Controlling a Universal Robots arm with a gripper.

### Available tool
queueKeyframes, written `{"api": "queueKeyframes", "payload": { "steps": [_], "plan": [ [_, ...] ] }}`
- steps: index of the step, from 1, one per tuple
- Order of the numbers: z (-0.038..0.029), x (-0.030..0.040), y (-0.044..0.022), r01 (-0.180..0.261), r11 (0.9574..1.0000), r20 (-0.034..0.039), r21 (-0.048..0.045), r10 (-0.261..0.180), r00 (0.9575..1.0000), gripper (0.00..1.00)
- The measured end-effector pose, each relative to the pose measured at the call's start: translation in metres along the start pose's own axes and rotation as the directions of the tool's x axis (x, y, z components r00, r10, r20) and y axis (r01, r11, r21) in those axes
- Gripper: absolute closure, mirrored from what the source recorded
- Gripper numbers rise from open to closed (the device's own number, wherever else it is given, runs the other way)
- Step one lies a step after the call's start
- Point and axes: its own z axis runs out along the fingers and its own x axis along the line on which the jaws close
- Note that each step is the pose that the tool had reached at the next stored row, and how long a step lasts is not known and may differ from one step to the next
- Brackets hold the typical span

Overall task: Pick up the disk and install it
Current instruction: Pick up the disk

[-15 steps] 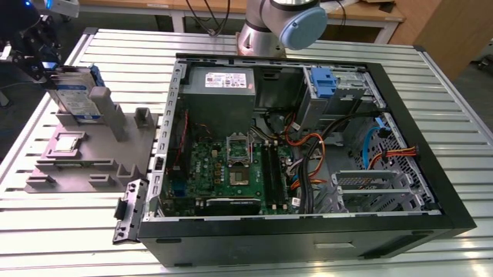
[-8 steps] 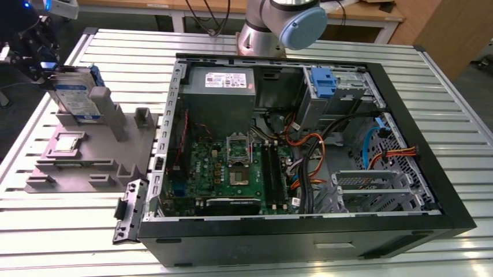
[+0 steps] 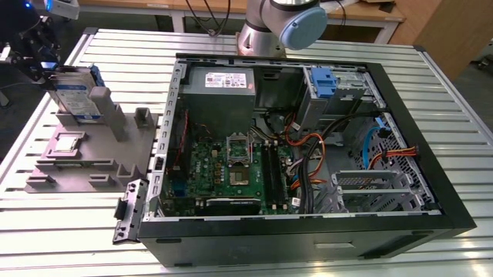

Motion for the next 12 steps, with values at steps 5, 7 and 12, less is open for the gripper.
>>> {"api": "queueKeyframes", "payload": {
  "steps": [5,7,12],
  "plan": [
    [0.0,0.0,0.0,0.0,1.0,0.0,0.0,0.0,1.0,0.55],
    [0.0,0.0,0.0,0.0,1.0,0.0,0.0,0.0,1.0,0.55],
    [0.0001,0.0,0.0,0.0,1.0,0.0,0.0,0.0,1.0,0.55]
  ]
}}
